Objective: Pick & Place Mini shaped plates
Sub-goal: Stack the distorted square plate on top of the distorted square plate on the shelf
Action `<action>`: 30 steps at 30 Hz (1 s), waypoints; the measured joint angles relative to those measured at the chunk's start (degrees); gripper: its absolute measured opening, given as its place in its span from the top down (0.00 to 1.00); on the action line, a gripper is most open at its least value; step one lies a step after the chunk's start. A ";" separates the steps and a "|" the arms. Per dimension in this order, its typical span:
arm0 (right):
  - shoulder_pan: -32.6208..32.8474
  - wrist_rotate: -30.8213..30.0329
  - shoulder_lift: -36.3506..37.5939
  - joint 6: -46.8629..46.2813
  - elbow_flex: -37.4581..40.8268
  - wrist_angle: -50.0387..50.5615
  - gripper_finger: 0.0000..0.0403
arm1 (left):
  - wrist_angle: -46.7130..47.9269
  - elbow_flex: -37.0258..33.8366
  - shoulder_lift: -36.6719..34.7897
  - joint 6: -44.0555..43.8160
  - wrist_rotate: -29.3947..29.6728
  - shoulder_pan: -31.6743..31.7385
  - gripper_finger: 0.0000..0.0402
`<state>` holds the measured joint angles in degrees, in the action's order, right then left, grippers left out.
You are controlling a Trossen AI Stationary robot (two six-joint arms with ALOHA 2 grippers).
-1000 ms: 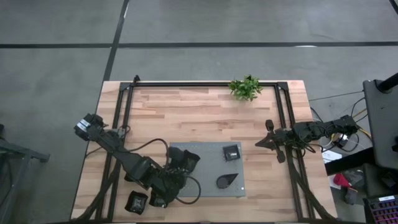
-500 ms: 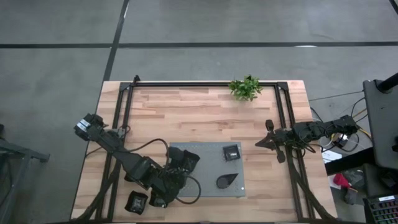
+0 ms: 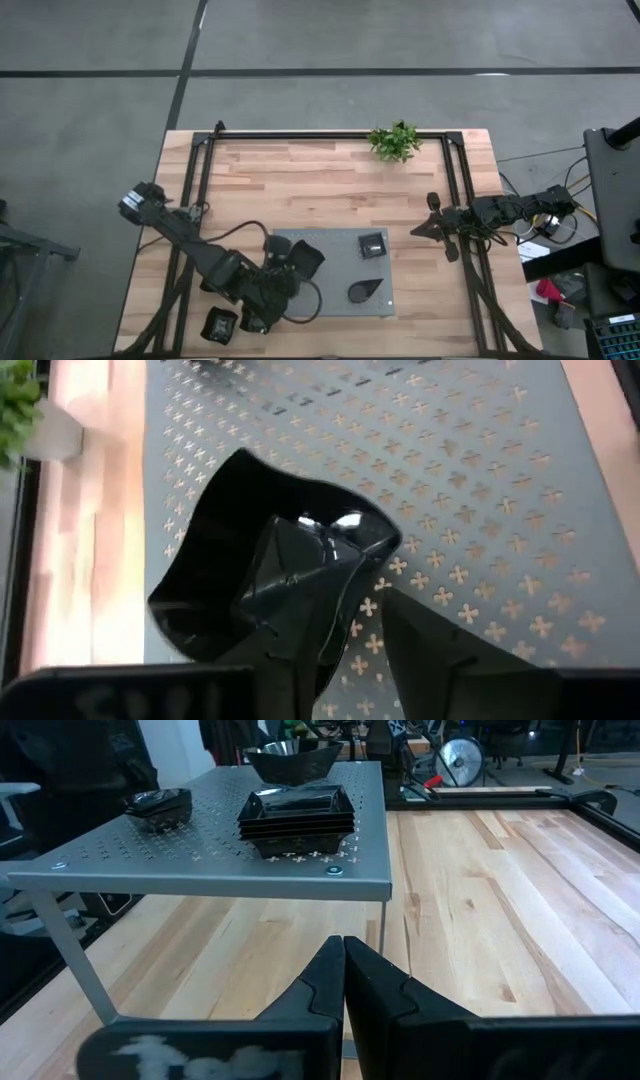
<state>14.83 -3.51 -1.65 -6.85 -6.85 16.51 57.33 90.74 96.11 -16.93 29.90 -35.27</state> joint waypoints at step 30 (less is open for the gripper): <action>0.00 0.00 0.00 0.00 0.00 0.00 0.98 | 7.30 2.25 -1.55 -38.94 -12.41 -15.34 0.76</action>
<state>14.83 -3.51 -1.65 -6.85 -6.85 16.51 64.63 92.99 94.56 -55.86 17.49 -50.61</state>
